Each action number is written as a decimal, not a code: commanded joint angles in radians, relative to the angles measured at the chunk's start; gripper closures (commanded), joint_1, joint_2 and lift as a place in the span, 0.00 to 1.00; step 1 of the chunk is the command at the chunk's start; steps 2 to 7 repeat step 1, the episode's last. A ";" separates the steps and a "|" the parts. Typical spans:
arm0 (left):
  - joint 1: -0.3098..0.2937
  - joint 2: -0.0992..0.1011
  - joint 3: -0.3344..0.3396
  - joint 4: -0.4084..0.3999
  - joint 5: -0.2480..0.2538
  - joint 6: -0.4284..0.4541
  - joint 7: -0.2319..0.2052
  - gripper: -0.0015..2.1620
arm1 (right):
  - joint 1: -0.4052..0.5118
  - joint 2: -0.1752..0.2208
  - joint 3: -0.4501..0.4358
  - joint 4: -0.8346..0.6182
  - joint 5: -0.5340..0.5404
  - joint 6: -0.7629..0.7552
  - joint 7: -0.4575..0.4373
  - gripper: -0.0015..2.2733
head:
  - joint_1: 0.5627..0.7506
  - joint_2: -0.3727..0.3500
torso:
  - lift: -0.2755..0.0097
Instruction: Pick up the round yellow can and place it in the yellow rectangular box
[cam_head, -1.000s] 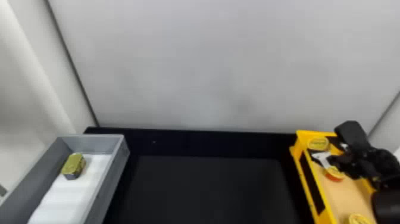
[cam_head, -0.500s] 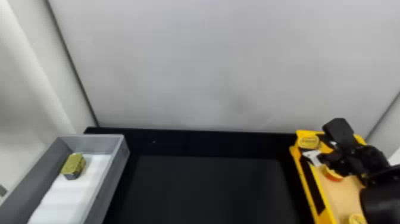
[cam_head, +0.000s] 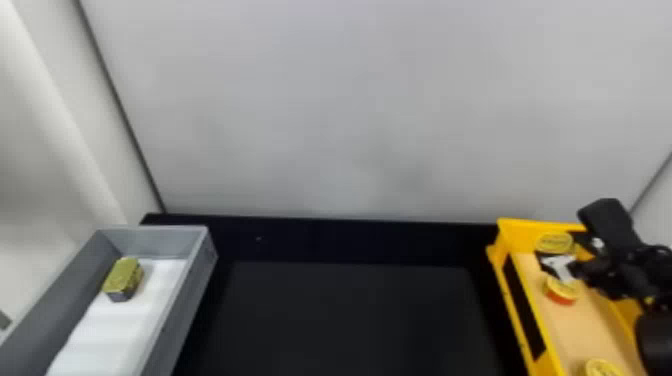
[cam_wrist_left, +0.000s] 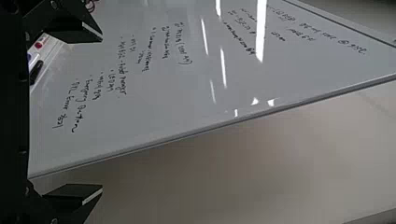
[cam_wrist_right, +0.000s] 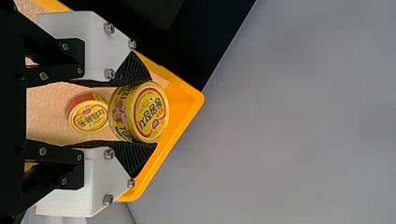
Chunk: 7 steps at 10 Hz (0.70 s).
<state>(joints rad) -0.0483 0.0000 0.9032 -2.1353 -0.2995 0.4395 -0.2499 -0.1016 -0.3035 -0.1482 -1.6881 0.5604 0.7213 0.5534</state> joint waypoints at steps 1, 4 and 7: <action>0.002 -0.003 -0.001 0.000 -0.001 0.002 -0.002 0.06 | 0.010 0.000 -0.034 -0.018 0.021 0.011 0.004 0.32 | 0.35 0.53 | 0.77; 0.002 -0.003 -0.001 0.000 -0.001 0.002 -0.002 0.06 | 0.010 0.000 -0.034 -0.018 0.021 0.011 0.004 0.32 | 0.35 0.53 | 0.77; 0.002 -0.003 -0.001 0.000 -0.001 0.002 -0.002 0.06 | 0.010 0.000 -0.034 -0.018 0.021 0.011 0.004 0.32 | 0.35 0.53 | 0.77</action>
